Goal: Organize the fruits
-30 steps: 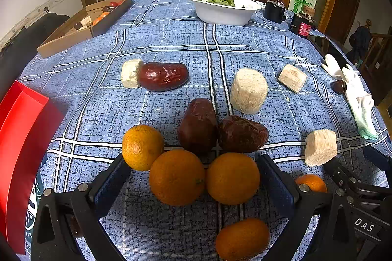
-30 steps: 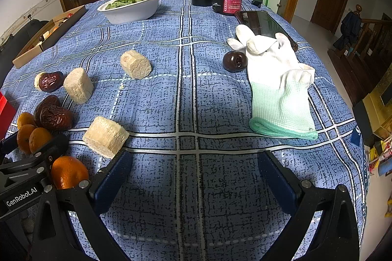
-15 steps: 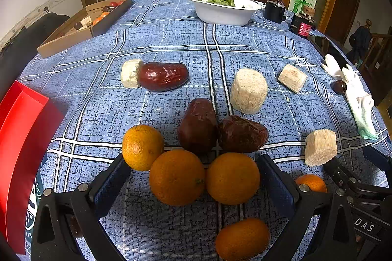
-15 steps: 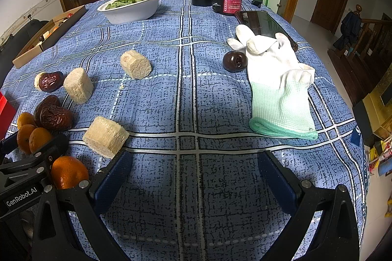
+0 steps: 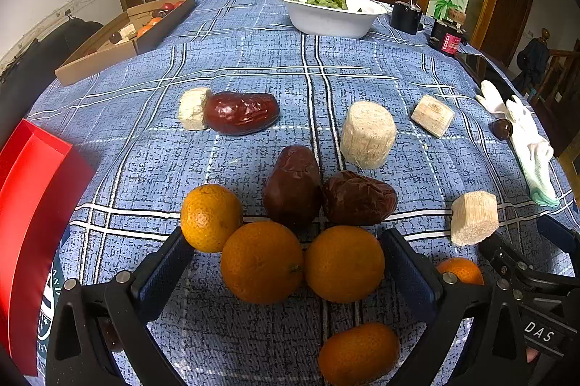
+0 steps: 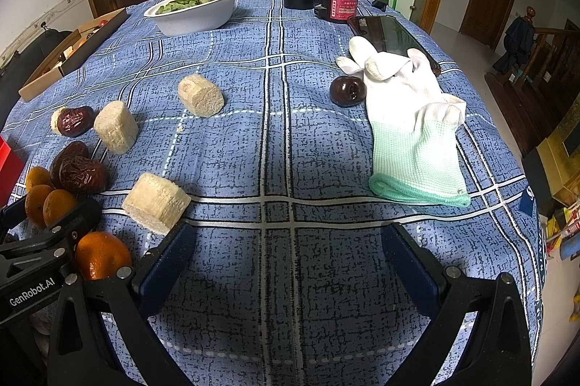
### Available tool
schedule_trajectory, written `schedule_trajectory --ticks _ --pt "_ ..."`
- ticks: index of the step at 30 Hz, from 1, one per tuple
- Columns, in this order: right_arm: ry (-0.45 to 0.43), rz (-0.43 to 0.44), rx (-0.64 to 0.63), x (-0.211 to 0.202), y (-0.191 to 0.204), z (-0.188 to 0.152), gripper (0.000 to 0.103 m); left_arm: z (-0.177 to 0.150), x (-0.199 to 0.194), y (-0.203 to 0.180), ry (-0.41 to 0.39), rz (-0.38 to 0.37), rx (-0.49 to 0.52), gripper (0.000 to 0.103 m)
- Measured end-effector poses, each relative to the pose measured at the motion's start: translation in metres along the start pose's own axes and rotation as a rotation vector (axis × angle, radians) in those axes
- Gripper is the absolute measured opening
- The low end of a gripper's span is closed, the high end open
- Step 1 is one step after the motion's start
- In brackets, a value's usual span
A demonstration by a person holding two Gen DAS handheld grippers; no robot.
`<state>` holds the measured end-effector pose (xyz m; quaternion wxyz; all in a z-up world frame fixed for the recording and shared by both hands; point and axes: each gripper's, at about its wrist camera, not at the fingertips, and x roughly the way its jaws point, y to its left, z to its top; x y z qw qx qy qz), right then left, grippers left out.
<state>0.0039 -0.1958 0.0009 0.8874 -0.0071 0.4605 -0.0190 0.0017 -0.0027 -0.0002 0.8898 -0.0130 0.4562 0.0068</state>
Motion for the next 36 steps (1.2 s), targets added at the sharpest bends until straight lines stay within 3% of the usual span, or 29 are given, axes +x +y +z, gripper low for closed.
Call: schedule_trajectory --ticks 9,13,15,17,19,22,24,27,29,31,36 --pt "0.042 -0.005 0.016 0.001 -0.001 0.004 0.103 0.008 0.003 0.0 0.052 -0.016 0.004 0.101" --pt "0.038 0.001 0.012 -0.001 -0.001 0.003 0.103 0.01 -0.022 0.023 0.024 -0.165 -0.062 0.072" --pt "0.027 0.025 0.016 -0.005 -0.003 0.0 0.102 0.013 -0.052 0.039 -0.052 -0.219 -0.074 0.072" --pt "-0.017 0.042 0.036 -0.017 -0.009 -0.002 0.097 0.013 -0.084 0.055 -0.153 -0.223 -0.057 0.072" --pt "-0.071 0.055 0.02 -0.037 -0.01 -0.007 0.094 0.009 -0.118 0.075 -0.259 -0.211 -0.024 0.073" --pt "-0.139 0.145 -0.002 -0.067 -0.005 -0.013 0.094 -0.002 -0.144 0.108 -0.316 -0.138 -0.019 0.08" --pt "-0.155 0.222 -0.025 -0.082 0.006 -0.016 0.089 -0.012 -0.146 0.127 -0.314 -0.117 -0.05 0.08" --pt "-0.143 0.301 -0.069 -0.087 0.029 -0.019 0.068 -0.027 -0.132 0.147 -0.266 -0.152 -0.09 0.079" --pt "-0.137 0.325 -0.098 -0.085 0.044 -0.02 0.054 -0.037 -0.117 0.152 -0.213 -0.179 -0.097 0.07" --pt "-0.125 0.375 -0.114 -0.086 0.057 -0.024 0.054 -0.044 -0.106 0.151 -0.17 -0.219 -0.085 0.059" --pt "-0.082 0.468 -0.187 -0.082 0.084 -0.035 0.054 -0.054 -0.091 0.132 -0.133 -0.239 0.031 0.059"
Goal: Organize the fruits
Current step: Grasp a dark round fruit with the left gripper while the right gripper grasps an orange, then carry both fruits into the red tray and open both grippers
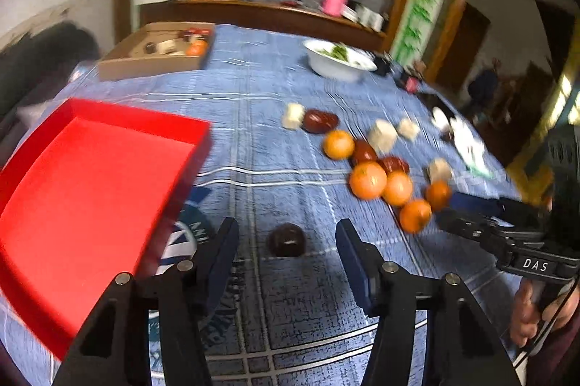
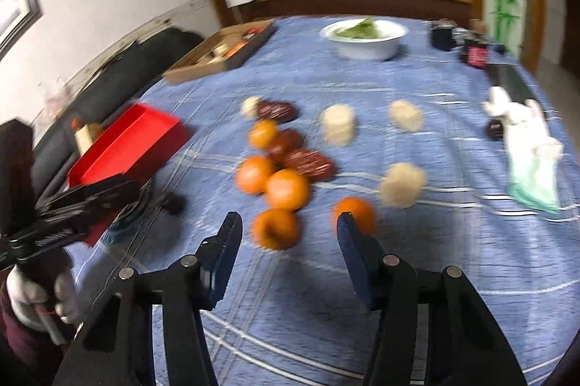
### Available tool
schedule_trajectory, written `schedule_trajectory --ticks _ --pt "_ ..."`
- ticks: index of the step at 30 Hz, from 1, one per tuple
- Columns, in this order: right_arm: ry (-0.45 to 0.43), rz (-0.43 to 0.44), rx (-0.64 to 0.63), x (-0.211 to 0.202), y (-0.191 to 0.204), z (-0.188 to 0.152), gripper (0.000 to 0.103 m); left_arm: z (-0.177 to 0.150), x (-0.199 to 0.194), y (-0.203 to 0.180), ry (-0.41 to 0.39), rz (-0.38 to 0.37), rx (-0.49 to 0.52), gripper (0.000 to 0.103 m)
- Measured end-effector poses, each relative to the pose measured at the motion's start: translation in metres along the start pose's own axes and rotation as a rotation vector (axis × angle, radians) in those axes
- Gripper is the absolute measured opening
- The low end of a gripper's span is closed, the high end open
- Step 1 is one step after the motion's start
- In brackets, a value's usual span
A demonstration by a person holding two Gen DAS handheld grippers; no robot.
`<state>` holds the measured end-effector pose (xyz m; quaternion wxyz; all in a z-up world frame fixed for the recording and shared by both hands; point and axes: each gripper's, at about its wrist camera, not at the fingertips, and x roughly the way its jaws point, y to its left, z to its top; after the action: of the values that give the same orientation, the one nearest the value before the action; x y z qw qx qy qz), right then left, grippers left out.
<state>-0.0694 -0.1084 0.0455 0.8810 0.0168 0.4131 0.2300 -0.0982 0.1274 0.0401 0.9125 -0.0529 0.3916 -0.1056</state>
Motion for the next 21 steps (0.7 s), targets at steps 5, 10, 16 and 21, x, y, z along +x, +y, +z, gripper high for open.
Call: schedule_trajectory --ticks 5,10,16,21 --pt "0.039 0.008 -0.021 0.023 0.012 -0.002 0.054 -0.002 0.025 -0.007 0.063 0.031 0.045 0.058" --pt "0.063 0.005 -0.023 0.034 0.017 -0.002 0.054 -0.003 0.036 -0.003 0.116 0.008 0.026 0.026" --pt "0.08 -0.066 -0.043 0.043 0.022 -0.002 0.042 -0.003 0.031 0.003 0.088 0.01 -0.008 0.025" --pt "0.094 -0.077 -0.011 0.044 0.015 -0.003 0.031 -0.003 0.009 0.016 0.034 -0.028 -0.073 0.025"
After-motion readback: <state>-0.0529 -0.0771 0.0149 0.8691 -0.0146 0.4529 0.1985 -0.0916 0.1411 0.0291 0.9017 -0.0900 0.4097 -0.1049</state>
